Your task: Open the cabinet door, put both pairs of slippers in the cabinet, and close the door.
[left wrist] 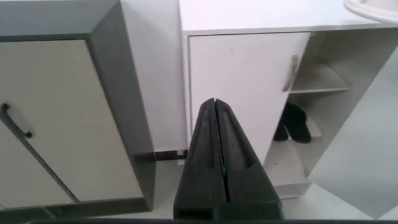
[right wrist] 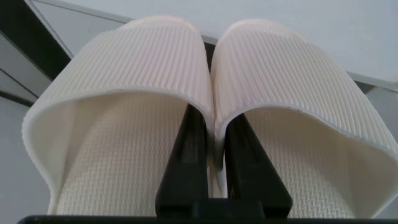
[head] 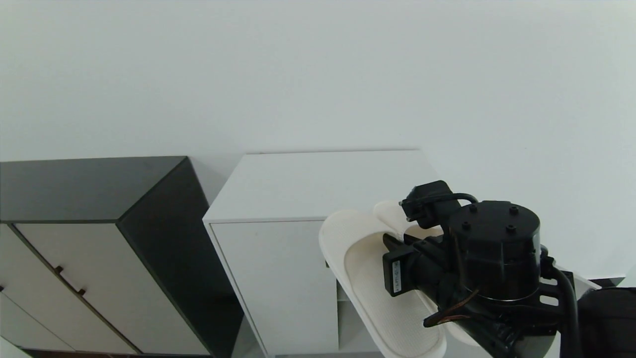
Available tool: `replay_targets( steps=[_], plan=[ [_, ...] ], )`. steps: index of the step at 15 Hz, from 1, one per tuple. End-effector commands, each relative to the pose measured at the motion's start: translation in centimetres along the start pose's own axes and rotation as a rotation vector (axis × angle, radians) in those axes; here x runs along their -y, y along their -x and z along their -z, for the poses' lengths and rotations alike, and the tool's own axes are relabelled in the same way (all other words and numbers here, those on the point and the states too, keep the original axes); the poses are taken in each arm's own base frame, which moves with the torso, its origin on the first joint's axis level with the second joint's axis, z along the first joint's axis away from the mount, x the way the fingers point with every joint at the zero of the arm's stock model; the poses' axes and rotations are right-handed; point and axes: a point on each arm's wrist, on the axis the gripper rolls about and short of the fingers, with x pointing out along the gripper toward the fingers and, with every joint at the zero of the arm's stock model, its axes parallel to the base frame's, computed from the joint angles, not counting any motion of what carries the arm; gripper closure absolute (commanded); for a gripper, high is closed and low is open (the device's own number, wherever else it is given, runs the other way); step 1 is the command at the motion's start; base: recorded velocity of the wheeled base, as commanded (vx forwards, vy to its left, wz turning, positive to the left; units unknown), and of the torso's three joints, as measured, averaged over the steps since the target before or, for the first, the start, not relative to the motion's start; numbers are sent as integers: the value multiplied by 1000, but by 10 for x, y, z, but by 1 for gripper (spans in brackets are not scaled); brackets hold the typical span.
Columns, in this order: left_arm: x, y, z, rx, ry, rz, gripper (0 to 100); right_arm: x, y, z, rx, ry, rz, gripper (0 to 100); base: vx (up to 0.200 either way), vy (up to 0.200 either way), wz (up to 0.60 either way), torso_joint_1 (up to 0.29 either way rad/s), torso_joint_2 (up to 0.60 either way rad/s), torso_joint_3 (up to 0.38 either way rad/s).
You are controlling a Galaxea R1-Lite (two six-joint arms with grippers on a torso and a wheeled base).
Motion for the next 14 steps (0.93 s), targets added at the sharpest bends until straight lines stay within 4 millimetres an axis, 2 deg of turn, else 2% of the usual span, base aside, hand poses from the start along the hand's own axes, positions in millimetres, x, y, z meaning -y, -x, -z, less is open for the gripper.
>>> replay_targets(
  steps=[1,8,14],
  plan=[
    [0,0,0,0,0,-1,100,0,0,0,-1,1,2,100,0,0,0,0,0,0],
    [0,0,0,0,0,-1,100,1,1,1,1,0,1,100,0,0,0,0,0,0],
    [0,0,0,0,2,-1,100,6,2,9,33,55,1,100,0,0,0,0,0,0]
  ],
)
